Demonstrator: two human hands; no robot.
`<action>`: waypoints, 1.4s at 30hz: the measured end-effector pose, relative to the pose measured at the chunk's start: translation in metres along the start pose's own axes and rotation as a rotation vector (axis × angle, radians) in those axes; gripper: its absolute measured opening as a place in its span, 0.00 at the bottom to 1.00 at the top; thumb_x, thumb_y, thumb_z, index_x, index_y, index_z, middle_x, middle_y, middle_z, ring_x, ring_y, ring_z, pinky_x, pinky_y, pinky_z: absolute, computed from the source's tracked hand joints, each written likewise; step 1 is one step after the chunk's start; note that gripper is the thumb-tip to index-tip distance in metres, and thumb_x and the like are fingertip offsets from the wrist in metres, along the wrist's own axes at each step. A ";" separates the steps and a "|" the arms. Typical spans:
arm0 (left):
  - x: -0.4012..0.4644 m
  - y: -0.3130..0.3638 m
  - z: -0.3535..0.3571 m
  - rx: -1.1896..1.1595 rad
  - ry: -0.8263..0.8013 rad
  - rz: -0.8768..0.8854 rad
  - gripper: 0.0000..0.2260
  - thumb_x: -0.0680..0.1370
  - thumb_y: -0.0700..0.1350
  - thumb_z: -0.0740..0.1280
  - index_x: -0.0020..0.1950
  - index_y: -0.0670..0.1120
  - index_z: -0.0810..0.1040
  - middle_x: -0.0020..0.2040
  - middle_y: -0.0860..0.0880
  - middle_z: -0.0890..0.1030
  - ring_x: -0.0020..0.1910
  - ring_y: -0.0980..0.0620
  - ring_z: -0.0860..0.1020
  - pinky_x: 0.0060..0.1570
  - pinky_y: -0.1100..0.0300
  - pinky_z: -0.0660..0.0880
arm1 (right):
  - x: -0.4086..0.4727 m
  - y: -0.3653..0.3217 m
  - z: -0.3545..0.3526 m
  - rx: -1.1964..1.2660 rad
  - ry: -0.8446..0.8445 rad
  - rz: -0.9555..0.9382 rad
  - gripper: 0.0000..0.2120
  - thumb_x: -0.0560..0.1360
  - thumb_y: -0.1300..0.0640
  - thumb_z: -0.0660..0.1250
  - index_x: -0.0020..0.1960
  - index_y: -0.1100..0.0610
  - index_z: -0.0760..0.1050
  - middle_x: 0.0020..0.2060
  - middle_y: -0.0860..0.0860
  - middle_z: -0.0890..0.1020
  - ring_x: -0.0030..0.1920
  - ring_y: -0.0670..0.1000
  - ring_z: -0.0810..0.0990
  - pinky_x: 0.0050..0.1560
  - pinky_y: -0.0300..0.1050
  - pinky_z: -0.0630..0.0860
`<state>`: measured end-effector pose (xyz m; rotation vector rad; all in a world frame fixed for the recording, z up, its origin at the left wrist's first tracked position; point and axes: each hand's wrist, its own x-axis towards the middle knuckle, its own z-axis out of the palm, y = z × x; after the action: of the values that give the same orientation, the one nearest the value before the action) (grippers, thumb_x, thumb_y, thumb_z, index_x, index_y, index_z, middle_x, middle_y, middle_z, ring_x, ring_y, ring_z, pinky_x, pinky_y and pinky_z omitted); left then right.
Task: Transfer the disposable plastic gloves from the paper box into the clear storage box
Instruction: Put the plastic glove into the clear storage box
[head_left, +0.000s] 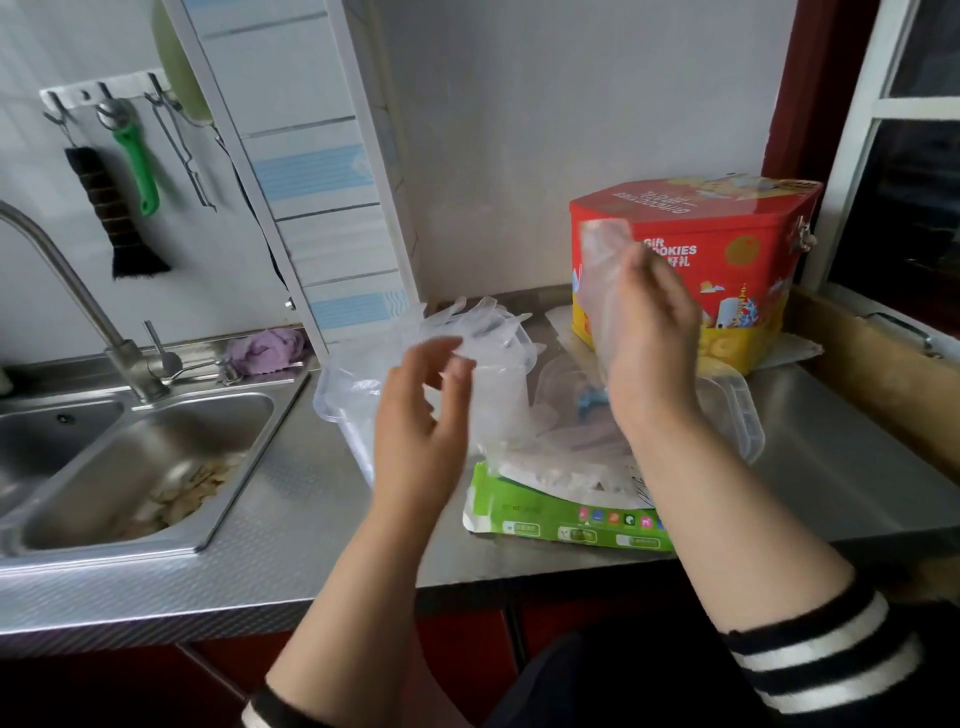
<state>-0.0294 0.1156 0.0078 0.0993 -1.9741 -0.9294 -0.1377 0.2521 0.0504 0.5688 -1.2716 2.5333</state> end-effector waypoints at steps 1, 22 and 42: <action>0.014 0.001 -0.006 -0.065 0.048 -0.054 0.11 0.80 0.59 0.55 0.55 0.57 0.73 0.46 0.57 0.82 0.47 0.56 0.78 0.43 0.65 0.71 | 0.003 0.003 0.016 -0.065 -0.101 -0.057 0.10 0.81 0.60 0.61 0.48 0.52 0.80 0.42 0.39 0.84 0.48 0.38 0.81 0.52 0.32 0.73; 0.126 -0.103 -0.068 0.550 -0.196 -0.520 0.24 0.74 0.41 0.65 0.69 0.50 0.64 0.50 0.46 0.82 0.52 0.43 0.79 0.54 0.51 0.73 | 0.000 0.086 0.100 -1.490 -1.155 -0.021 0.41 0.71 0.25 0.51 0.77 0.44 0.52 0.77 0.48 0.58 0.77 0.55 0.54 0.74 0.65 0.47; 0.126 -0.089 -0.033 1.106 -1.103 -0.394 0.30 0.80 0.50 0.64 0.78 0.49 0.56 0.71 0.43 0.60 0.58 0.43 0.76 0.58 0.53 0.72 | 0.023 0.101 0.123 -1.716 -1.369 0.331 0.36 0.76 0.41 0.64 0.77 0.56 0.56 0.74 0.54 0.65 0.71 0.56 0.67 0.66 0.46 0.65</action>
<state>-0.1015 -0.0185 0.0493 0.7420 -3.3880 0.1212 -0.1685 0.0949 0.0556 1.4887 -3.1413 -0.0233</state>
